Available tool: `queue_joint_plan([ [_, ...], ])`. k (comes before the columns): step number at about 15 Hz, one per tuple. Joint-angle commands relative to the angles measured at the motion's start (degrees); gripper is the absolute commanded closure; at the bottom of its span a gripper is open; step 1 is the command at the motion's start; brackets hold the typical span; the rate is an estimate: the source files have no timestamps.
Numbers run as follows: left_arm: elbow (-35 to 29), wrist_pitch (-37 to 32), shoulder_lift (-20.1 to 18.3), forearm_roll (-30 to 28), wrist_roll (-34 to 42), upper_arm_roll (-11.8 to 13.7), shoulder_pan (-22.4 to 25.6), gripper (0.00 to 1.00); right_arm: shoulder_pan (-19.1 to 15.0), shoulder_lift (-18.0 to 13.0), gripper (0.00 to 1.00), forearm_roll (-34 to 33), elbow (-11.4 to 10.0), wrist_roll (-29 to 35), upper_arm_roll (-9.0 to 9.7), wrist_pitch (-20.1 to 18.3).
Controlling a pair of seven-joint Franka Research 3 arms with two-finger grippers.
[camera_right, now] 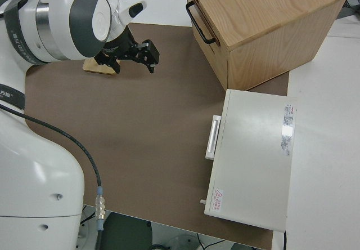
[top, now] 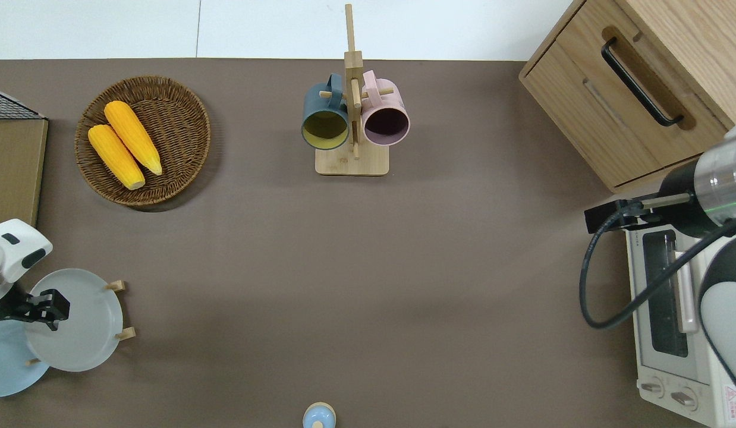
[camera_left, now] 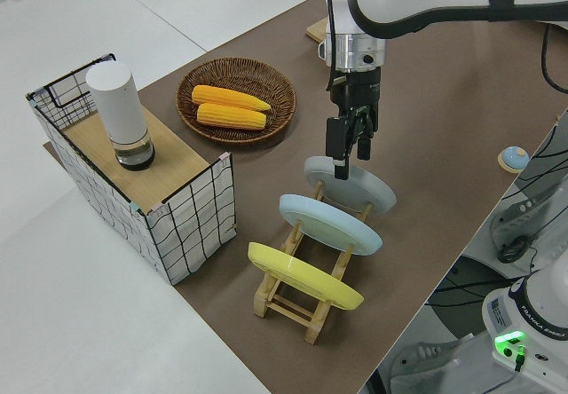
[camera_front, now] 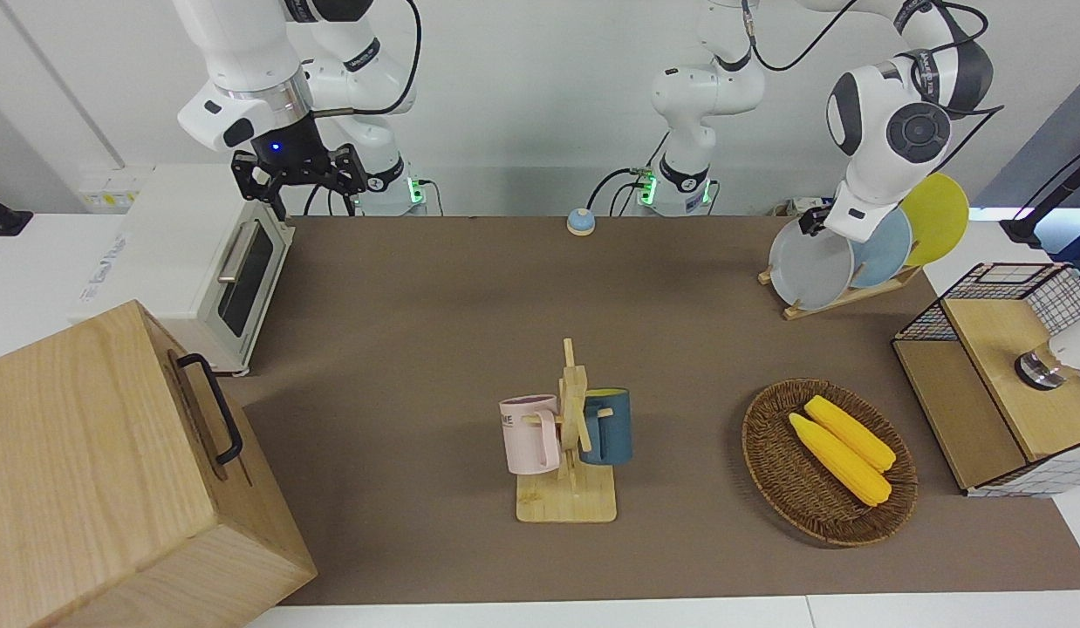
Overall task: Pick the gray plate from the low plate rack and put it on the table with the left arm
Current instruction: 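Grasp the rim of the front gray plate with the left gripper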
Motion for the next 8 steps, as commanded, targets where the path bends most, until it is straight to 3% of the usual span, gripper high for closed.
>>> queue_joint_plan([
  [1,-2.78,3.49,0.04,0.9,-1.39,0.03,-0.03,0.05,-1.06,-0.15,0.017,-0.08,0.51,0.7,0.98,-0.81],
  [3,-3.31,4.55,0.04,0.64,-3.05,0.03,-0.03,0.31,-1.06,-0.07,0.017,-0.08,0.51,0.7,0.98,-0.81],
  [6,-3.22,4.81,0.04,0.55,-3.85,0.03,-0.03,0.81,-1.06,-0.07,0.017,-0.08,0.51,0.7,0.98,-0.81],
  [8,-3.22,4.73,0.04,0.55,-3.77,0.03,-0.12,0.98,-1.06,-0.15,0.017,-0.08,0.51,0.7,0.98,-0.81],
])
